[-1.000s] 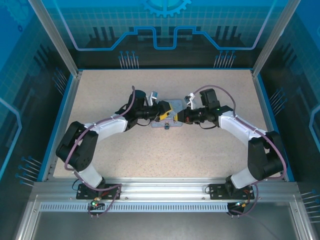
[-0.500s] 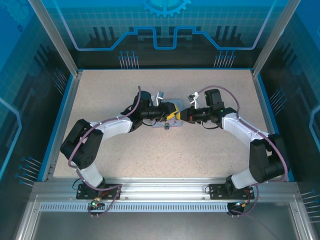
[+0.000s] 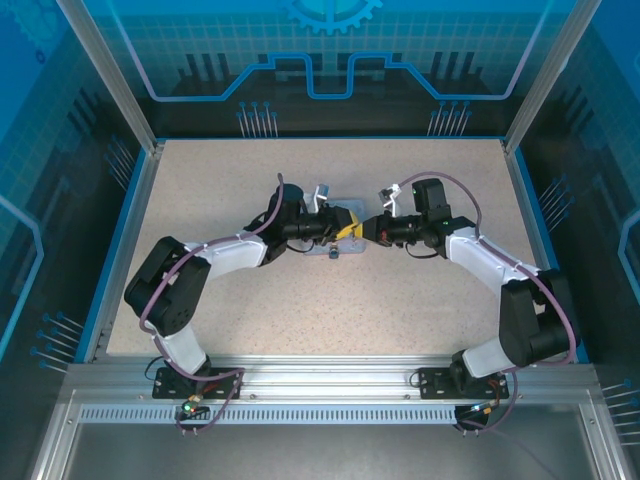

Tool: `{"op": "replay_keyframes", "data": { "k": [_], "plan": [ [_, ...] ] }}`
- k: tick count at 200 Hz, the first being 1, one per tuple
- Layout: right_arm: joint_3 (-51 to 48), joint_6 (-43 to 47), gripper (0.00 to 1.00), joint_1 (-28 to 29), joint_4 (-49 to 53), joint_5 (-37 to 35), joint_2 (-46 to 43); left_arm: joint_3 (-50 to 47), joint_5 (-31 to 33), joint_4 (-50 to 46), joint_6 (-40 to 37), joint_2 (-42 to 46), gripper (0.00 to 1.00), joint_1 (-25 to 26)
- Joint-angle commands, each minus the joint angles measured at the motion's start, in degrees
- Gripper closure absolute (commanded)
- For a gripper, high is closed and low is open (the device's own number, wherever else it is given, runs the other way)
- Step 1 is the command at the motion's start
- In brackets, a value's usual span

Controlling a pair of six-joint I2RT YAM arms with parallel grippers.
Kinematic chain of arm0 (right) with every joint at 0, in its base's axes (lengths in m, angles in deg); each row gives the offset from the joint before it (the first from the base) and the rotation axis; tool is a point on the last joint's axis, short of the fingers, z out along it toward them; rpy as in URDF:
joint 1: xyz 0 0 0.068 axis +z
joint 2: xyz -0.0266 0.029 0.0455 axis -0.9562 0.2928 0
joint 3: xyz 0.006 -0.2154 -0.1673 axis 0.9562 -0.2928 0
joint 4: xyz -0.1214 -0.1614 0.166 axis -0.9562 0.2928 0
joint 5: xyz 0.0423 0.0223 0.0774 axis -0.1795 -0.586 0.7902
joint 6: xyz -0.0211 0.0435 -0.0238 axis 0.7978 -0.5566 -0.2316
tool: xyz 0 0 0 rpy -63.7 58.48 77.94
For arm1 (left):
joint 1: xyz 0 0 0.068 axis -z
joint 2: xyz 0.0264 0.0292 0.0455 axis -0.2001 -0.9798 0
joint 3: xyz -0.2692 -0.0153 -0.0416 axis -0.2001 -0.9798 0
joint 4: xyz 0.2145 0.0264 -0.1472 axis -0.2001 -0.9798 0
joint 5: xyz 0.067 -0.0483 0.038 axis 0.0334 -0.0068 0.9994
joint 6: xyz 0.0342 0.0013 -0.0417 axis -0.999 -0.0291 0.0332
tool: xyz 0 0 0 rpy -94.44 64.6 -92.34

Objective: Unlock the padlock with the key

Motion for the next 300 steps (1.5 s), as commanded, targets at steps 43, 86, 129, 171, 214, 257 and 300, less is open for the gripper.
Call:
{"op": "replay_keyframes", "data": {
  "k": [43, 86, 129, 171, 214, 257, 300],
  "plan": [
    [-1.02, -1.56, 1.00, -1.23, -1.35, 0.75, -0.99, -1.74, -0.36, 5.10, 2.08, -0.84, 0.86, 0.76],
    [-1.02, -2.46, 1.00, -1.28, -2.25, 0.76, -0.65, -2.20, -0.13, 6.88, 3.36, -1.23, 0.94, 0.89],
    [-1.12, -3.20, 0.71, -2.33, -1.25, 0.23, -2.55, -2.13, 0.86, 6.98, 3.44, -1.03, 1.00, 0.75],
    [-0.18, 1.89, 0.00, -5.46, 8.87, -5.25, -8.88, -0.54, 1.82, 4.81, 1.33, 0.46, 1.00, -0.46],
    [0.07, 1.39, 0.00, -7.50, 13.22, -13.55, -14.97, 3.17, 1.61, 1.17, -2.09, 1.87, 1.00, -1.77],
    [-6.92, -9.72, 0.06, -11.20, 0.05, -7.26, -13.91, 7.89, 2.35, -2.05, -6.84, 1.88, 1.00, -1.93],
    [-13.94, -24.71, 0.37, -10.28, -23.63, -7.06, -15.21, 9.16, 9.83, -4.80, -11.62, 3.43, 1.00, -1.87]
  ]
}}
